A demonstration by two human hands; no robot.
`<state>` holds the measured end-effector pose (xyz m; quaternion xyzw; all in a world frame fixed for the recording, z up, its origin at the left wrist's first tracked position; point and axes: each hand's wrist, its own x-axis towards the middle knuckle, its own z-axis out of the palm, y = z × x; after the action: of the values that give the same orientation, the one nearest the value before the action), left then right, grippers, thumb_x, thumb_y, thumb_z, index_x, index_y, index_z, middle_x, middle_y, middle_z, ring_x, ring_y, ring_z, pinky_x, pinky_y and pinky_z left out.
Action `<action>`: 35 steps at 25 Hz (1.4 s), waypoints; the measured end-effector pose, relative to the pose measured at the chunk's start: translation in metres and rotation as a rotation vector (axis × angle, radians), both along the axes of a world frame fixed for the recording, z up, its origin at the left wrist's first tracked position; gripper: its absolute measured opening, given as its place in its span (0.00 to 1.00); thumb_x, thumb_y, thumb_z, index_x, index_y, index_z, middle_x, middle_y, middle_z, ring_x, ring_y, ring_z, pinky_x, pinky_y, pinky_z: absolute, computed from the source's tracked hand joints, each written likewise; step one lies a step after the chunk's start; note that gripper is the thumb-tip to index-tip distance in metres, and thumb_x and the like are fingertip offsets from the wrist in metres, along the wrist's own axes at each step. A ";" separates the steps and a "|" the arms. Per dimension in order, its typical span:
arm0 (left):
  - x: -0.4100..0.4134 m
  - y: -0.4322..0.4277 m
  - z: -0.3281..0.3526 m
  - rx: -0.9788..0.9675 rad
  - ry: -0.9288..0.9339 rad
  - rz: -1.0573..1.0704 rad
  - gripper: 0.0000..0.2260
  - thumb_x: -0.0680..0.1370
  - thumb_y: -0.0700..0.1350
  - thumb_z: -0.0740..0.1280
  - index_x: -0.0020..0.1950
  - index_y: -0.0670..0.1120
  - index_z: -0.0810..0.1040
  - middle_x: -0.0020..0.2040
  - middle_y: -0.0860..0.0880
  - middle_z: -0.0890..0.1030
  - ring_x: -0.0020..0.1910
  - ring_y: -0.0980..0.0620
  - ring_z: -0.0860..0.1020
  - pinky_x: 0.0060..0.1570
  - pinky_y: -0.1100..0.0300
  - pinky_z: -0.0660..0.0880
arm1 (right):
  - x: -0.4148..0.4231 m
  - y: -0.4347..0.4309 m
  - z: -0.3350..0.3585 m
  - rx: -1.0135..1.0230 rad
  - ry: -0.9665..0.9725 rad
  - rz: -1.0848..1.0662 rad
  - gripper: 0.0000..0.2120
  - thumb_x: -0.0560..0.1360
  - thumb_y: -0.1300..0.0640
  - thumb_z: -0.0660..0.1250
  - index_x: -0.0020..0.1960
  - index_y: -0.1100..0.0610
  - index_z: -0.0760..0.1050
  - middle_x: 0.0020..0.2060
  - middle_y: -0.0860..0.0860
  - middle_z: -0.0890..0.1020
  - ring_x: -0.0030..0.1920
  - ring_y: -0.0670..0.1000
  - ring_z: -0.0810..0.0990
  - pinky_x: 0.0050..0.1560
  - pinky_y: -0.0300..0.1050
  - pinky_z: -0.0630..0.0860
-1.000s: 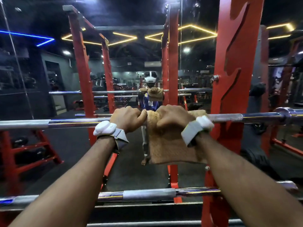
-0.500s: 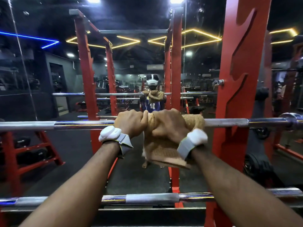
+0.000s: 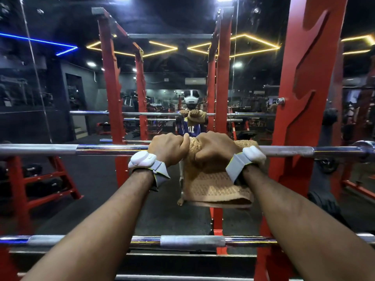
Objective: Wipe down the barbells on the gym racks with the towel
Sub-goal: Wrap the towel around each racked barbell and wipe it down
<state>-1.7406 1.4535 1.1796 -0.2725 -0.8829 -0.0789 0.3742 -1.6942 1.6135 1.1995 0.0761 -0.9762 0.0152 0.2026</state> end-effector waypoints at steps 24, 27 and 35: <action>-0.031 -0.130 0.018 0.260 0.037 -0.067 0.23 0.78 0.58 0.60 0.32 0.42 0.72 0.25 0.49 0.71 0.32 0.42 0.72 0.33 0.56 0.66 | -0.012 -0.068 -0.025 0.174 0.370 -0.043 0.16 0.63 0.46 0.70 0.42 0.49 0.65 0.44 0.51 0.84 0.48 0.57 0.82 0.45 0.49 0.61; -0.037 -0.153 0.013 0.330 0.024 -0.053 0.23 0.76 0.61 0.56 0.36 0.45 0.79 0.29 0.49 0.78 0.37 0.44 0.79 0.37 0.54 0.75 | -0.016 -0.081 -0.021 0.233 0.341 -0.032 0.17 0.64 0.44 0.71 0.43 0.49 0.65 0.45 0.50 0.83 0.49 0.57 0.81 0.45 0.48 0.62; -0.067 -0.215 0.015 0.515 0.037 -0.096 0.22 0.78 0.61 0.56 0.37 0.51 0.83 0.33 0.53 0.83 0.37 0.49 0.82 0.38 0.54 0.77 | -0.032 -0.124 -0.030 0.347 0.490 -0.072 0.15 0.63 0.43 0.67 0.42 0.50 0.68 0.38 0.50 0.81 0.40 0.57 0.81 0.42 0.49 0.63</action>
<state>-1.8077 1.2381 1.1941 -0.2111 -0.8129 -0.3136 0.4431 -1.7266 1.4893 1.1693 0.0763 -0.8883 -0.1780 0.4165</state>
